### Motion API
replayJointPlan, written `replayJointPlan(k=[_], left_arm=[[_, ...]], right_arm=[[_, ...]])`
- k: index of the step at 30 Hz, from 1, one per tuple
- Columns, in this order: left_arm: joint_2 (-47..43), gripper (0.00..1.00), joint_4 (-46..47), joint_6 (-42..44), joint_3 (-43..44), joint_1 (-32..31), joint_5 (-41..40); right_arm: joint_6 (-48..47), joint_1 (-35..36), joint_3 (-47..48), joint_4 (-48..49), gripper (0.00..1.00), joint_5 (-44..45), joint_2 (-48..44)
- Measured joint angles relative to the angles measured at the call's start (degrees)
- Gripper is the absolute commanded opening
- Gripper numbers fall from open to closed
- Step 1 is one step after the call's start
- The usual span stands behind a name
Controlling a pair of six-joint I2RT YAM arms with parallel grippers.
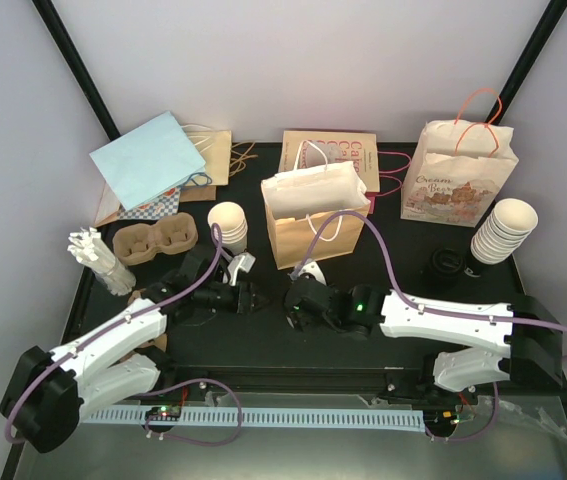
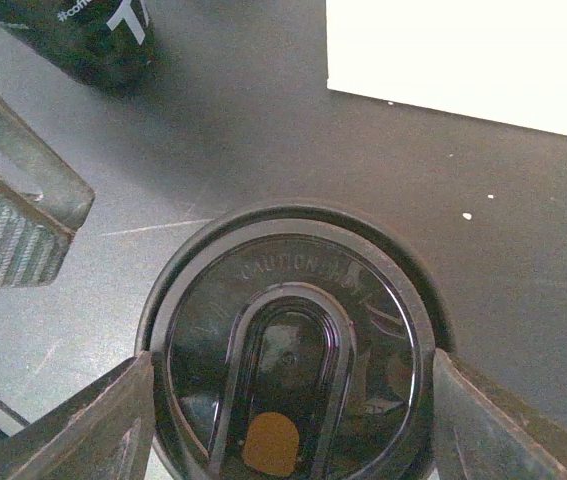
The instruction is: Pack the takeout coffee
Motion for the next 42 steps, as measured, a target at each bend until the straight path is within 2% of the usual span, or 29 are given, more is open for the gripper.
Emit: replayJointPlan(k=[7, 16, 27, 33, 42], left_arm=[[2.1, 0.36, 1.3, -0.5, 0.4, 0.0, 1.4], [2.3, 0.36, 2.6, -1.3, 3.0, 0.0, 2.9], [3.4, 0.35, 5.0, -2.5, 2.4, -0.7, 4.2], [4.9, 0.30, 6.2, -2.7, 2.3, -1.5, 4.8], [9.7, 0.28, 9.2, -3.3, 2.3, -4.0, 5.6]], right_arm=[[-2.6, 0.0, 0.0, -1.4, 0.68, -2.2, -1.2], [-8.9, 0.1, -0.4, -7.1, 0.67, -9.4, -5.3], [-13.0, 0.1, -1.0, -7.0, 0.68, -10.4, -5.9], [-13.5, 0.1, -1.3, -6.7, 0.67, -10.6, -6.1], [-13.5, 0.1, -1.3, -6.7, 0.67, -10.6, -6.1]])
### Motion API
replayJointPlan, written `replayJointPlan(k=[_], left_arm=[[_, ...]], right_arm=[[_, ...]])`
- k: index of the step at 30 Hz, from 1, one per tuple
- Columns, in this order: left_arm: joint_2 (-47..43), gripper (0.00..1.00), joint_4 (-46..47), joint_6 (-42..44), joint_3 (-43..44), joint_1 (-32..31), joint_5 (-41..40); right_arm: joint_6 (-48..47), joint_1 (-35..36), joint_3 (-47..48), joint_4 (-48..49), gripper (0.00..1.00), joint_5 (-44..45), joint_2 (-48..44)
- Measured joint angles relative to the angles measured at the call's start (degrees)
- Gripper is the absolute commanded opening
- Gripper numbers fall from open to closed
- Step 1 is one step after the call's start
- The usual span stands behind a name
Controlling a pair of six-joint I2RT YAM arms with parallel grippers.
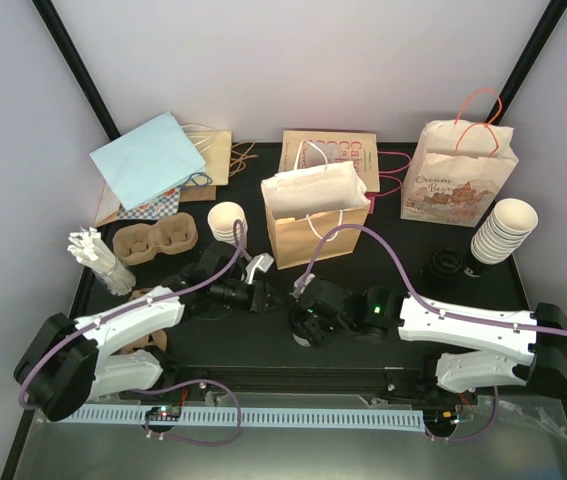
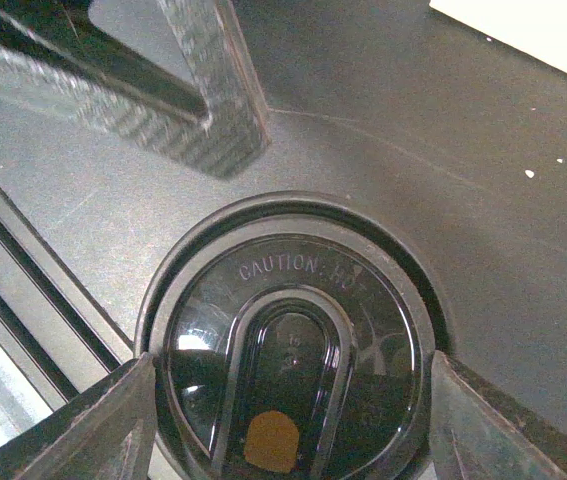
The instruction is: Pack the takeout coffee
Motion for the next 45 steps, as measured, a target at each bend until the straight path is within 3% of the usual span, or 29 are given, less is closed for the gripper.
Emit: replayJointPlan(k=[9, 31, 36, 41, 45], left_arm=[[4.1, 0.27, 1.6, -0.3, 0.0, -3.1, 0.1], [4.5, 0.26, 1.4, -0.3, 0.3, -3.5, -0.7], [2.8, 0.33, -0.2, -0.1, 0.6, -4.0, -3.0], [-1.8, 0.47, -1.4, -0.2, 0.6, -4.2, -4.8], [-3.1, 0.48, -1.0, -0.5, 0.9, -4.3, -4.7]], right_arm=[[0.0, 0.0, 0.0, 0.0, 0.67, 0.0, 0.0], [0.3, 0.0, 0.0, 0.0, 0.68, 0.0, 0.1], [0.7, 0.0, 0.0, 0.1, 0.68, 0.0, 0.0], [0.6, 0.0, -0.3, 0.5, 0.68, 0.0, -0.3], [0.6, 0.0, -0.4, 0.7, 0.68, 0.0, -0.3]])
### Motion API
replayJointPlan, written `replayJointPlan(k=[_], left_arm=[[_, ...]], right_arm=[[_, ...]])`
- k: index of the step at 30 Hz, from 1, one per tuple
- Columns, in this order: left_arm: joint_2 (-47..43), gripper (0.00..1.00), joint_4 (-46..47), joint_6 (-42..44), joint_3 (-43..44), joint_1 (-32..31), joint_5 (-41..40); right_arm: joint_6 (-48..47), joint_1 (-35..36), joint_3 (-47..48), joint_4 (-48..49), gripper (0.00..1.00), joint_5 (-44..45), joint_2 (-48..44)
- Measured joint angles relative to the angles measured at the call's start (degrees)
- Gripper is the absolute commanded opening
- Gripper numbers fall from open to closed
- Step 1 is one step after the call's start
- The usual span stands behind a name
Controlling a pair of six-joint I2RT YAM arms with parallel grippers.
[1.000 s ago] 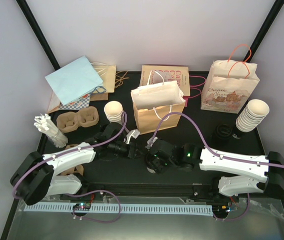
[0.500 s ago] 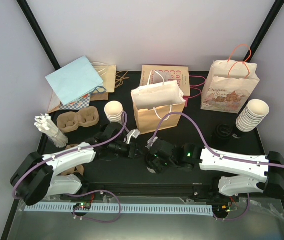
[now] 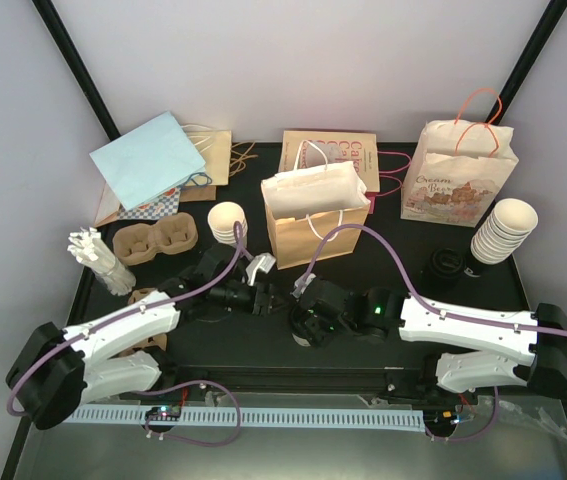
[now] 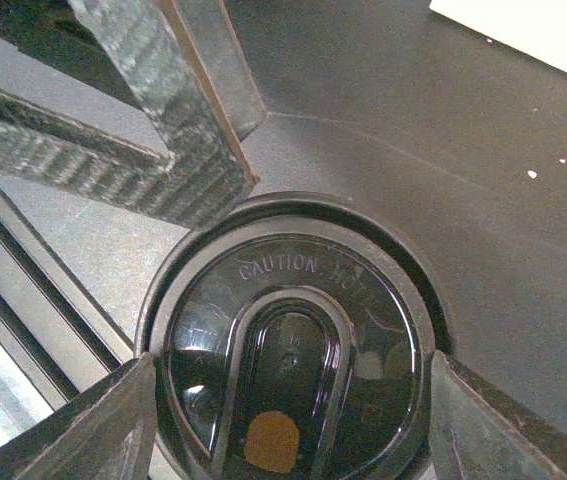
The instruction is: Pack the takeout coffee
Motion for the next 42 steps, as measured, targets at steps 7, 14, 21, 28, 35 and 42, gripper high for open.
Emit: replayJointPlan(k=[7, 14, 21, 28, 35, 42], left_arm=[[4.5, 0.47, 0.1, 0.0, 0.3, -1.5, 0.7], [7.1, 0.44, -0.3, 0.6, 1.8, -2.6, 0.7], [7.2, 0.43, -2.0, 1.5, 2.8, -2.7, 0.0], [7.2, 0.43, -2.6, 1.9, 3.2, -3.1, -0.6], [7.2, 0.42, -2.9, 1.9, 3.4, -3.2, -0.8], [7.2, 0.42, -3.9, 1.9, 4.1, -3.8, -1.9]], right_arm=[[0.0, 0.0, 0.0, 0.0, 0.70, 0.0, 0.0], [-0.2, 0.0, 0.0, 0.0, 0.78, 0.0, -0.2], [0.3, 0.0, 0.0, -0.4, 0.83, -1.2, -0.3], [0.9, 0.0, 0.0, -0.5, 0.85, -1.5, -0.3], [1.5, 0.0, 0.0, -0.8, 0.97, -1.7, -1.4], [1.8, 0.1, 0.5, -1.9, 1.00, -1.5, -2.2]])
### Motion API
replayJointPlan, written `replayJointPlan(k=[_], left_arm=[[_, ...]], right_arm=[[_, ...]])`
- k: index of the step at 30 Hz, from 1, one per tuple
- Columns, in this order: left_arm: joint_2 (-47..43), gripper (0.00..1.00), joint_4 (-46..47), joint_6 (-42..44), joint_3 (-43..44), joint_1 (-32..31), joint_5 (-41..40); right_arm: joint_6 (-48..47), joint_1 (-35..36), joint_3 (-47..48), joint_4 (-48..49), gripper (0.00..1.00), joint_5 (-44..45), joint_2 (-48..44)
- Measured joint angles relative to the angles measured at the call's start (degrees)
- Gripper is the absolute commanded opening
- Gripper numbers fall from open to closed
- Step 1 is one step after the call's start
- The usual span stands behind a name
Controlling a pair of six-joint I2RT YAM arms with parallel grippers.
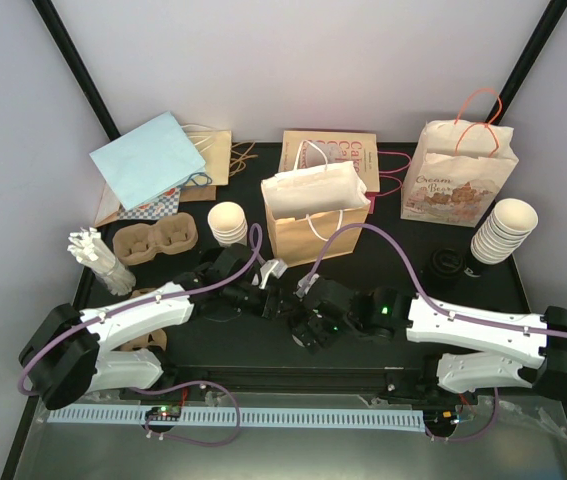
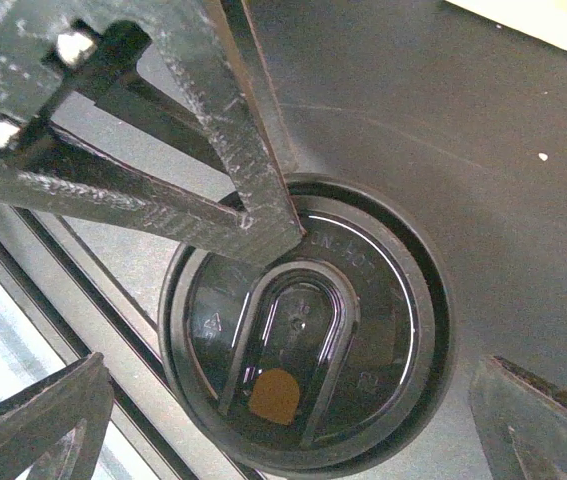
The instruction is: Pack the takeout coffee
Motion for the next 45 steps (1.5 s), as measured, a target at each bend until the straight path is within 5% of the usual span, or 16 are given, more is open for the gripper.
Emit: replayJointPlan(k=[9, 22, 45], left_arm=[[0.0, 0.42, -0.3, 0.0, 0.2, 0.0, -0.1], [-2.5, 0.57, -1.8, -0.2, 1.2, 0.0, -0.7], [-10.4, 0.57, -5.6, -0.3, 2.2, 0.9, -6.6]], right_arm=[[1.0, 1.8, 3.9, -2.8, 0.98, 2.2, 2.2], [3.8, 2.8, 4.9, -4.7, 0.96, 4.3, 5.0], [8.4, 3.5, 9.4, -8.2, 0.93, 6.1, 10.0]])
